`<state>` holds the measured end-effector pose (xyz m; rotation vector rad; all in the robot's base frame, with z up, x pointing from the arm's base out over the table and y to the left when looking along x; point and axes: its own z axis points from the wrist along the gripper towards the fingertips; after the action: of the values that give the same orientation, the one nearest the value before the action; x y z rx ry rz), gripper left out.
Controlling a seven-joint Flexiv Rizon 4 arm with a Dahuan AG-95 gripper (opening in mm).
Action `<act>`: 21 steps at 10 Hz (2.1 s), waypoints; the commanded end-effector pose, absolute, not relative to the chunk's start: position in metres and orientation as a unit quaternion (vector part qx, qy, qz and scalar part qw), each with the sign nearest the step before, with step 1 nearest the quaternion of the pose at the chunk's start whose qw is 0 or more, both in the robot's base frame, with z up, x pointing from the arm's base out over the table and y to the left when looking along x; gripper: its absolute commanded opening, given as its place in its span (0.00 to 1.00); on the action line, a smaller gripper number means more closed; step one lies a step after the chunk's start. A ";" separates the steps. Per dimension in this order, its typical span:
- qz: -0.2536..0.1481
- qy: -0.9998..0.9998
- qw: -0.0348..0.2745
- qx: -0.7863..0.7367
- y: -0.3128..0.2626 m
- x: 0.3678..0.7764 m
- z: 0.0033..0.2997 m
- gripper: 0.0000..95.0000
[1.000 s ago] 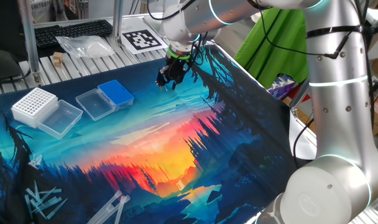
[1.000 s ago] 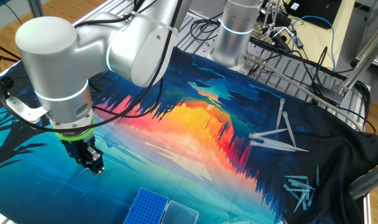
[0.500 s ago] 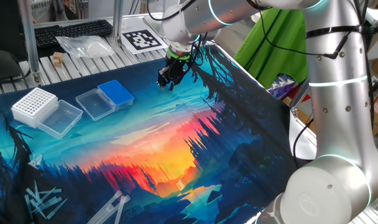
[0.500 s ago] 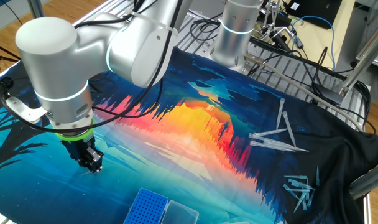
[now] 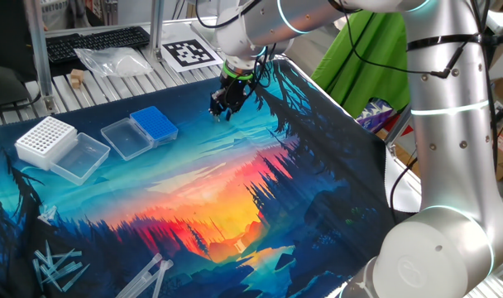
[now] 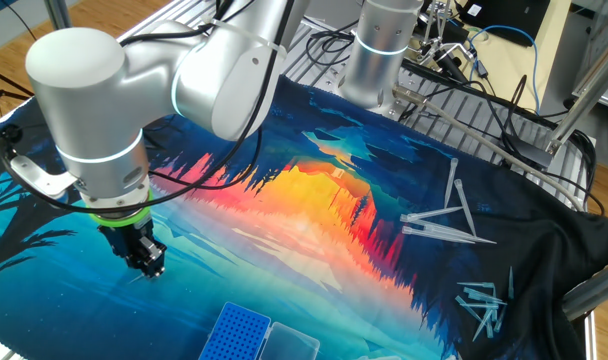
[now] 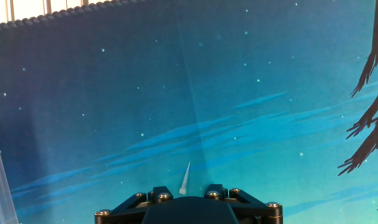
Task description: Insert a small pipette tip into the holder for small pipette tips
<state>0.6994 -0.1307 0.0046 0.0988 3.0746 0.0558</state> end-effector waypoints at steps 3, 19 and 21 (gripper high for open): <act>0.019 0.999 0.037 0.028 -0.129 0.699 0.003 0.40; 0.018 0.999 0.040 0.026 -0.129 0.699 0.003 0.20; 0.018 0.999 0.040 0.026 -0.129 0.699 0.003 0.00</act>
<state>0.6992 -0.1292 0.0034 0.0817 3.0609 0.0566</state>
